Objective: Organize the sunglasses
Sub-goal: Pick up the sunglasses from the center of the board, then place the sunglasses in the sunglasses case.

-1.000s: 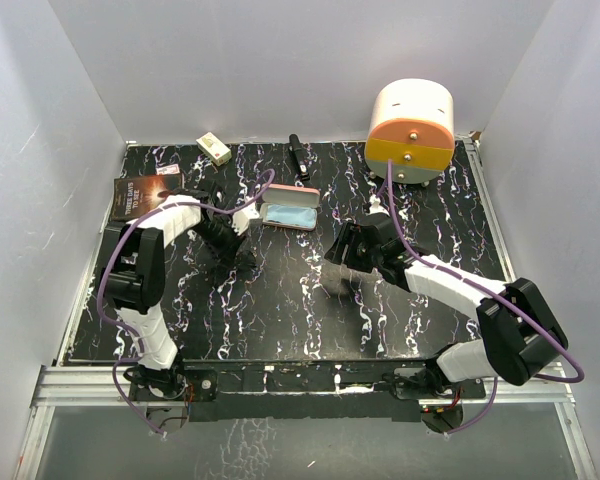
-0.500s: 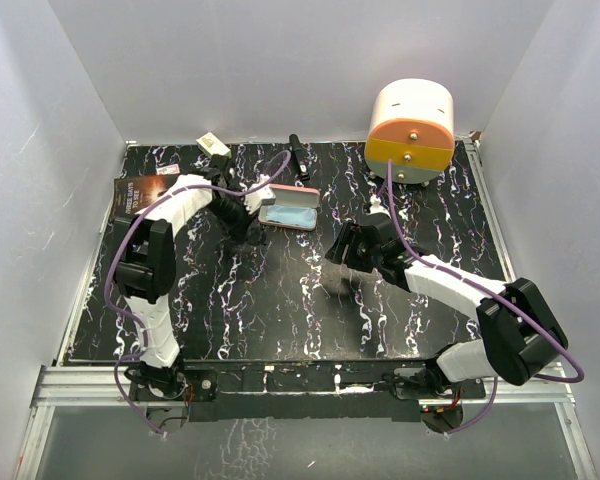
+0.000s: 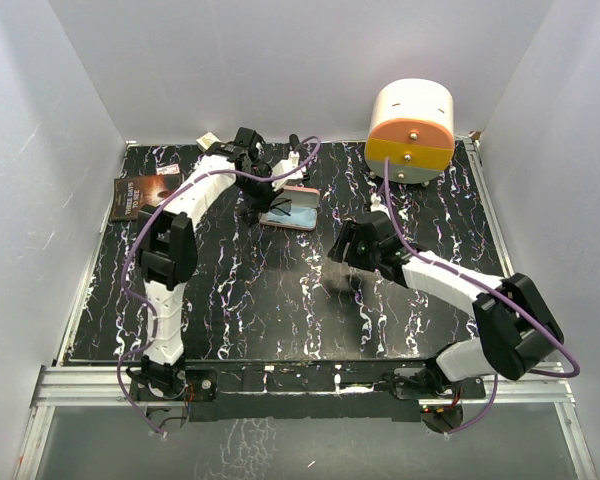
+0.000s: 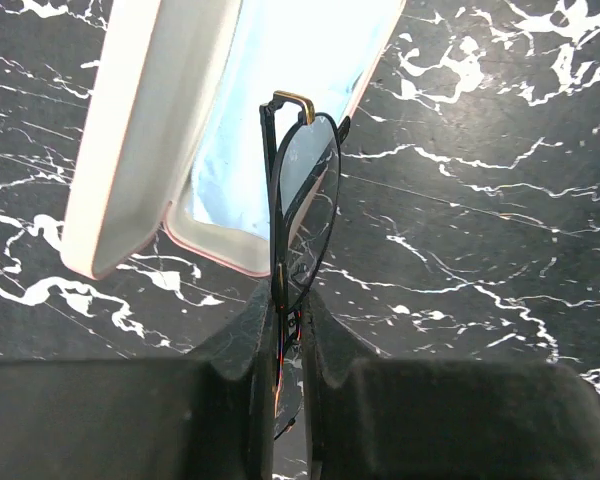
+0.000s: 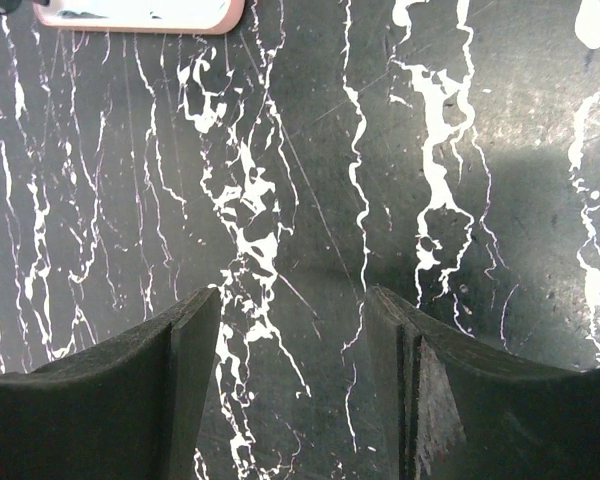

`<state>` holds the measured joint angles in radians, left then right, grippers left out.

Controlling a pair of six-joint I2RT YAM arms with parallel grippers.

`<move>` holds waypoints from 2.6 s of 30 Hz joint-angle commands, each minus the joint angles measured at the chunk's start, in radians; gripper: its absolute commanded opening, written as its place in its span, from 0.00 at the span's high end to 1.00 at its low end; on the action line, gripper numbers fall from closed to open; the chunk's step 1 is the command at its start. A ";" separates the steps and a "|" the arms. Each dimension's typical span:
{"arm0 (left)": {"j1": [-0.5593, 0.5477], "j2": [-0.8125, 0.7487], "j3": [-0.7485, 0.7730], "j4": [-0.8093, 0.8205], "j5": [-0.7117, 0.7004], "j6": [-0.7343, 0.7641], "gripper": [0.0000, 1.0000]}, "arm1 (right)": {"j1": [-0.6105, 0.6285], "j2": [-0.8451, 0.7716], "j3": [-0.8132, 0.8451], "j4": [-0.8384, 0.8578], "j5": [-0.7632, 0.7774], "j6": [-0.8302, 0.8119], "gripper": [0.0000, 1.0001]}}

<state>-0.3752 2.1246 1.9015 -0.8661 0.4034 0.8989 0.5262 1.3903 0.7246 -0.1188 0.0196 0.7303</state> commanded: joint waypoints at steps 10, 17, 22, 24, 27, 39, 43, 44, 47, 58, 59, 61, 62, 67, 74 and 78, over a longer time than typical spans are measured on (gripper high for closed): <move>-0.045 0.045 0.108 -0.020 -0.015 0.217 1.00 | -0.197 0.232 0.258 -0.055 -0.067 -0.027 0.41; -0.063 0.066 0.124 0.022 -0.038 0.259 1.00 | -0.207 0.388 0.423 -0.055 -0.082 -0.045 0.92; -0.069 0.080 0.127 0.036 -0.024 0.278 1.00 | -0.244 0.497 0.509 -0.054 -0.095 -0.015 0.92; -0.070 0.082 0.124 0.050 -0.011 0.289 1.00 | -0.260 0.533 0.539 -0.040 -0.116 -0.016 0.92; -0.070 0.093 0.119 0.069 -0.002 0.305 1.00 | -0.269 0.593 0.598 -0.035 -0.159 -0.029 0.92; -0.079 0.196 0.288 -0.030 0.069 0.356 1.00 | -0.284 0.716 0.684 0.081 -0.258 -0.014 0.92; -0.087 0.212 0.327 -0.061 0.087 0.366 1.00 | -0.289 0.753 0.718 0.102 -0.282 -0.016 0.92; -0.090 0.218 0.335 -0.074 0.090 0.371 1.00 | -0.289 0.761 0.725 0.105 -0.286 -0.016 0.92; -0.099 0.235 0.366 -0.131 0.097 0.380 1.00 | -0.292 0.783 0.743 0.107 -0.292 -0.015 0.92; -0.100 0.277 0.387 -0.195 0.097 0.423 1.00 | -0.293 0.835 0.754 0.216 -0.381 -0.001 0.93; -0.100 0.283 0.396 -0.204 0.092 0.430 1.00 | -0.294 0.841 0.755 0.233 -0.401 0.003 0.92; -0.100 0.296 0.407 -0.207 0.087 0.443 1.00 | -0.293 0.862 0.768 0.258 -0.450 0.011 0.92; -0.099 0.301 0.414 -0.211 0.083 0.453 1.00 | -0.295 0.877 0.779 0.264 -0.482 0.013 0.92; -0.097 0.328 0.452 -0.214 0.055 0.482 1.00 | -0.296 0.903 0.765 0.330 -0.565 0.049 0.92; -0.095 0.348 0.470 -0.244 0.048 0.517 1.00 | -0.297 0.919 0.757 0.352 -0.588 0.053 0.92; -0.092 0.353 0.472 -0.272 0.050 0.535 1.00 | -0.297 0.925 0.767 0.361 -0.598 0.060 0.92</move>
<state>-0.4732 2.4786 2.3463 -1.0637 0.4297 1.3808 0.2390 2.2993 1.4754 0.1822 -0.5533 0.7784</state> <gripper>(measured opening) 0.065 0.081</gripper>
